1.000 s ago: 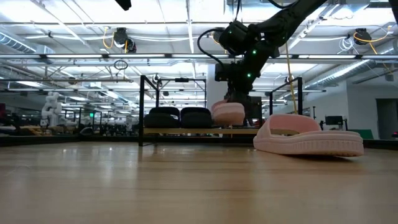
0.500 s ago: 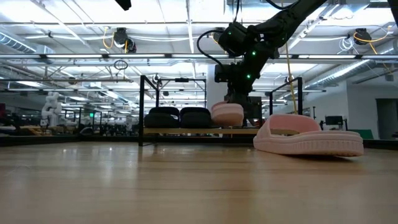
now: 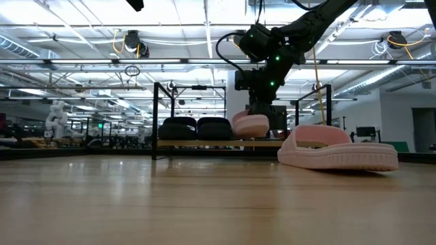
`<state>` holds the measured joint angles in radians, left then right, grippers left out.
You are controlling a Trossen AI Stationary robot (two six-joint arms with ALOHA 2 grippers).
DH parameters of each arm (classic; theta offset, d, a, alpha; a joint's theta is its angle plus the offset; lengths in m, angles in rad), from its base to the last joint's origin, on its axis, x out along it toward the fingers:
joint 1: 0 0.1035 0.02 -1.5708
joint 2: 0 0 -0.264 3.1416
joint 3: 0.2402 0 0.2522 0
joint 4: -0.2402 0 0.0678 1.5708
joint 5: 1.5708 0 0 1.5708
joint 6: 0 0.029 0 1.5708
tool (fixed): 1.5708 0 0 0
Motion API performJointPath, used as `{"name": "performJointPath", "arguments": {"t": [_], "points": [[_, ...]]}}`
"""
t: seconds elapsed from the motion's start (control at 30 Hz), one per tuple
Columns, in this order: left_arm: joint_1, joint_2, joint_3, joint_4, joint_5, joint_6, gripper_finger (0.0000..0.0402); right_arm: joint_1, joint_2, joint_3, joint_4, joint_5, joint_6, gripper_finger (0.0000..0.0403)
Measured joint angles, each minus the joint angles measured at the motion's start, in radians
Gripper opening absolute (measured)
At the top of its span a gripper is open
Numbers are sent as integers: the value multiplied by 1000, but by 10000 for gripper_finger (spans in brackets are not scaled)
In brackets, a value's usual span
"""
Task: Pick and place slides into the shelf
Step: Put the bottom pink slide on the shelf
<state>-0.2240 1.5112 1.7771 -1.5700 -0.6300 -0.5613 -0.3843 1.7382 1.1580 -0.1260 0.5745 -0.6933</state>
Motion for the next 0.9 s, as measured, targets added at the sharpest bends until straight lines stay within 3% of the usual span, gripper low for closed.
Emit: {"name": "performJointPath", "arguments": {"t": [0.9], "points": [[0,0,0,0,0,-2,150,-3,0,0,13,31,-26,3]]}}
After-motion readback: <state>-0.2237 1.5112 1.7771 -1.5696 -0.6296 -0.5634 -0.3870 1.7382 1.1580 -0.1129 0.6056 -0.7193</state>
